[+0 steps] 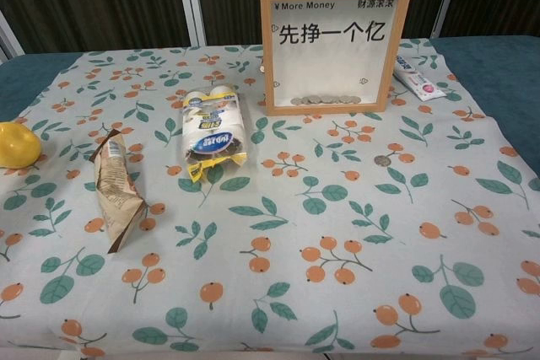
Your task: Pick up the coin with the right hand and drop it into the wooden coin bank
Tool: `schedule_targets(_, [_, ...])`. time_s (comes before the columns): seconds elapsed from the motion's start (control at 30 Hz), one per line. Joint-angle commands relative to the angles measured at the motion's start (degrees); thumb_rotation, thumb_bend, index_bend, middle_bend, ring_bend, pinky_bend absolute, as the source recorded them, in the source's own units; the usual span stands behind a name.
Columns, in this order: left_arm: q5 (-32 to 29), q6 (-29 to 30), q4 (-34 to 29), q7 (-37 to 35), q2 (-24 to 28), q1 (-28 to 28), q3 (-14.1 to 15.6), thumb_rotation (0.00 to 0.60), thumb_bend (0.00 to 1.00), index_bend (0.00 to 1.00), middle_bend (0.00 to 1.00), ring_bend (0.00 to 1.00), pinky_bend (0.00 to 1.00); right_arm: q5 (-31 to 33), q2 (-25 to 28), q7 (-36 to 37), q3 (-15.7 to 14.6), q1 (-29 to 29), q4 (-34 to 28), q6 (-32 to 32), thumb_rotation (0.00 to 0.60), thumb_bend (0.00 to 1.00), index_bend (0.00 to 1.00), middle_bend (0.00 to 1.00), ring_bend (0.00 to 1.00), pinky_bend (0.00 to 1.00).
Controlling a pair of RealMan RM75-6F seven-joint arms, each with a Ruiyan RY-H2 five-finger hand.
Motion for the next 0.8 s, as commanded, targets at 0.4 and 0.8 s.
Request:
schedule_targets(0.4, [0.32, -0.57, -0.24, 0.96, -0.6, -0.42, -0.14, 0.6, 0.36, 0.0, 0.0, 0.0, 0.0, -0.71, 0.43, 1.2, -0.18, 0.41, 0.03, -0.32, 0.6, 0.34, 0.0, 0.0, 0.0, 0.0])
schedule_targets(0.8, [0.33, -0.45, -0.26, 1.1, -0.39, -0.32, -0.19, 0.6, 0.36, 0.0, 0.0, 0.0, 0.0, -3.23, 0.42, -3.62, 0.71, 5.79, -2.48, -5.08, 0.6, 0.34, 0.0, 0.0, 0.0, 0.0])
